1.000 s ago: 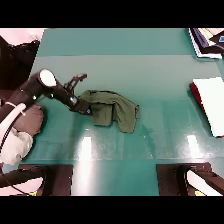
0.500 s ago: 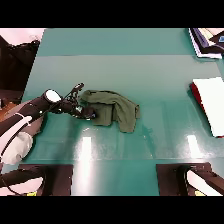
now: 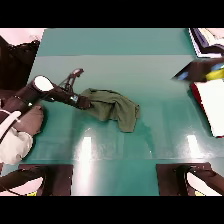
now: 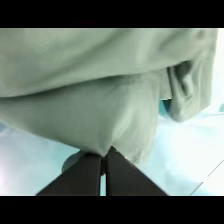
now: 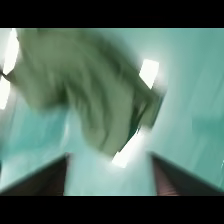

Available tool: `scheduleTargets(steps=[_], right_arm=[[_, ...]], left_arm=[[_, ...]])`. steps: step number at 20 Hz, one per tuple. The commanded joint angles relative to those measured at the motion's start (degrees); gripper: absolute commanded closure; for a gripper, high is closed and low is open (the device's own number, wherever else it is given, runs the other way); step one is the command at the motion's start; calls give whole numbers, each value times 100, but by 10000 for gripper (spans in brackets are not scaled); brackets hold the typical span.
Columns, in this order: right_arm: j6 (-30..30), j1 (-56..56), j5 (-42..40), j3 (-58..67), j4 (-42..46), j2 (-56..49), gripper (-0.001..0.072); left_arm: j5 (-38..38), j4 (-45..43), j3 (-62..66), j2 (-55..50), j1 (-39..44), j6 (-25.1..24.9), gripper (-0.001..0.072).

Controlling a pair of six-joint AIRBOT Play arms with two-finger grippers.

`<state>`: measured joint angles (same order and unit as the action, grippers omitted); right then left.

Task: Fold the shirts.

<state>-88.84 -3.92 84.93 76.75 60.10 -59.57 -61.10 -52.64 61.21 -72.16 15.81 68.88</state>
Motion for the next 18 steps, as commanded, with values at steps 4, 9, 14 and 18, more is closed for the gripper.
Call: scheduleTargets(steps=[4, 9, 14, 18], right_arm=[[-11, -1587, -2715, -3309, -146, 0, 119], [-2, -1644, -3860, -4192, -964, -66, 120], [92, -2164, -4004, -3832, -1088, -1047, 120], [111, -2448, -3980, -3263, -1051, -1753, 413]], left_arm=[[-627, -570, 420, 352, -2, 33, 681], [-691, -566, 420, 352, -2, 37, 681], [-730, -566, 420, 352, -2, 166, 681], [-1016, -570, 420, 352, -2, 164, 681]])
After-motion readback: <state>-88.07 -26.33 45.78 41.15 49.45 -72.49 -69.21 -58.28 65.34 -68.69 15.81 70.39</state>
